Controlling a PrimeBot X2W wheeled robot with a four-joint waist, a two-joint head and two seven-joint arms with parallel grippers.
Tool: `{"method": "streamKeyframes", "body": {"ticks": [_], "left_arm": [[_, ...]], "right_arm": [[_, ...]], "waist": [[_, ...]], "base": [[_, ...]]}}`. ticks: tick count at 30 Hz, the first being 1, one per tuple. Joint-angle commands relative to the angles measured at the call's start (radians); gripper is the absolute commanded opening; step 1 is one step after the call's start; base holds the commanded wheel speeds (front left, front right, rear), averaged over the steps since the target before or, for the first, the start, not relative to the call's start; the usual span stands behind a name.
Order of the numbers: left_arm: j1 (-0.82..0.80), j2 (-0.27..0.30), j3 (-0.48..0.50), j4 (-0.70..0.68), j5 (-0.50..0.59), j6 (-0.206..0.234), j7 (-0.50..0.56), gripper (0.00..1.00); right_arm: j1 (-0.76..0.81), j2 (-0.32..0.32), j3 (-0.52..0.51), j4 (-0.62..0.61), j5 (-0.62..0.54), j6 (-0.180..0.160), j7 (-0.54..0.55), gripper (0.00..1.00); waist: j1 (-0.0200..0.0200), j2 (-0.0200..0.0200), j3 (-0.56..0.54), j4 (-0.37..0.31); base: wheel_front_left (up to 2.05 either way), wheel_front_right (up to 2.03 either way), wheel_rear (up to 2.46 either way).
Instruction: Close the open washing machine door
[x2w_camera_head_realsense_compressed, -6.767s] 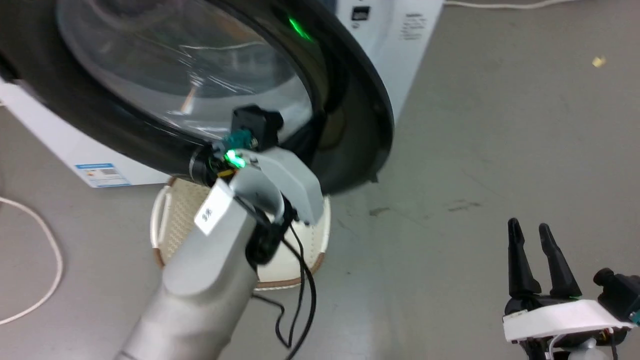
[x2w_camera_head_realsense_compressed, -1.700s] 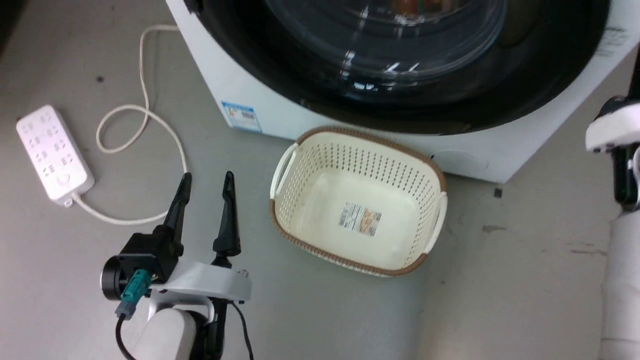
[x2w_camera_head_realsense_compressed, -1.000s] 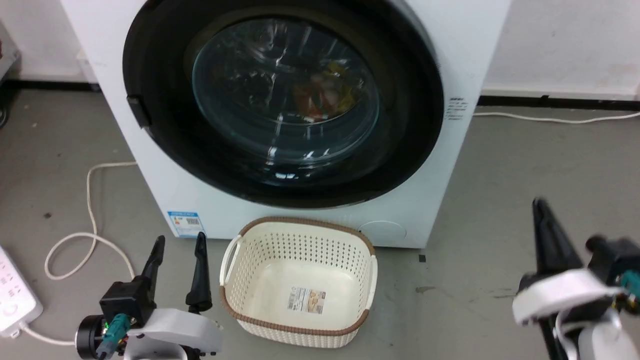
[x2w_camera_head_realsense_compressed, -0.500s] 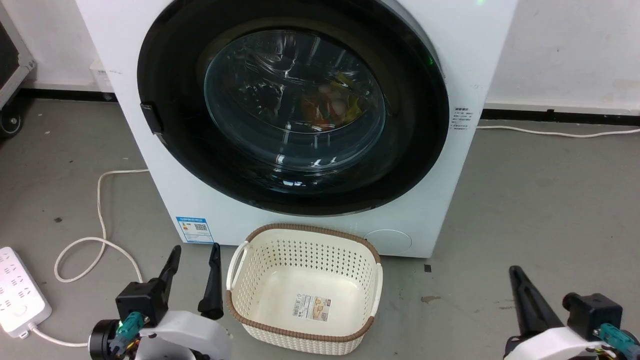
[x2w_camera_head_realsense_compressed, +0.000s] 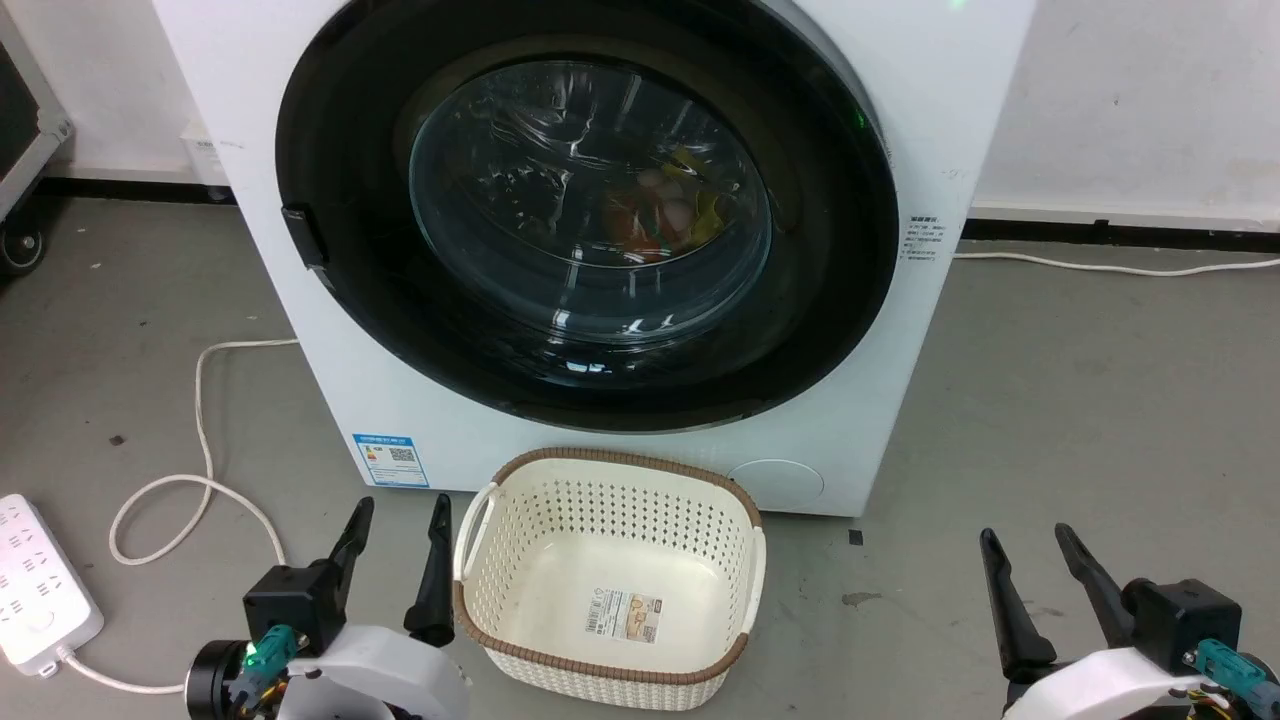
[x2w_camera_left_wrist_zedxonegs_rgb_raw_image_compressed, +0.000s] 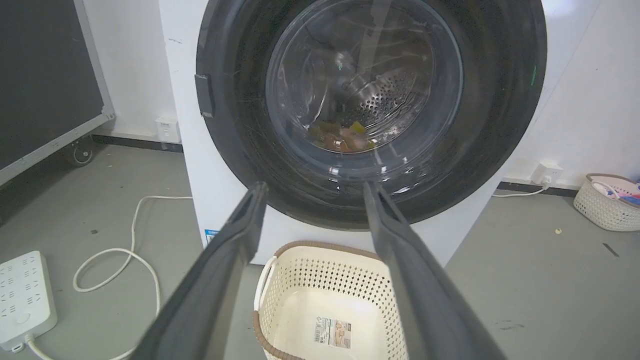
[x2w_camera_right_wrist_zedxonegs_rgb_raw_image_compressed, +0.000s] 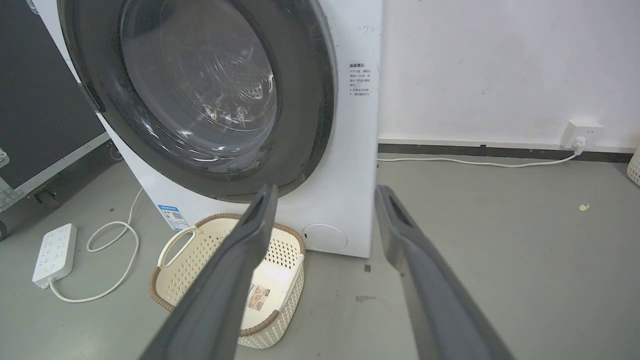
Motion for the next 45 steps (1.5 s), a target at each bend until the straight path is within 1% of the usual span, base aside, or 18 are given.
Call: {"method": "streamKeyframes", "body": {"ticks": [1,11,24,25,45], "left_arm": [[-0.002,0.009,-0.007,-0.001,0.002,-0.006,0.002,1.00],[-0.016,0.012,-0.013,-0.009,0.008,0.008,0.000,1.00],[-0.020,0.010,-0.012,0.000,-0.009,0.012,-0.010,1.00],[-0.006,0.011,-0.013,-0.001,-0.003,0.011,-0.004,0.00],[0.002,-0.013,0.018,-0.015,0.046,-0.008,0.016,0.00]], "right_arm": [[0.014,0.003,0.001,-0.007,0.009,-0.001,0.002,1.00],[0.015,0.003,0.006,-0.002,0.021,-0.001,-0.006,1.00],[0.010,0.003,0.007,0.004,0.029,-0.001,-0.011,1.00],[0.000,0.000,0.007,0.002,0.024,0.000,-0.003,0.00],[-0.007,0.000,0.011,-0.006,0.002,0.000,0.004,0.00]], "waist": [[-0.0001,0.0000,0.001,-0.001],[-0.0001,0.0000,0.006,-0.005],[-0.0001,0.0000,0.009,-0.004],[0.0000,0.0000,0.009,-0.004],[-0.0001,0.0000,0.012,0.000]], "base": [[0.00,0.00,0.00],[0.00,0.00,0.00],[0.00,0.00,0.00],[0.00,0.00,0.00],[0.00,0.00,0.00]]}}
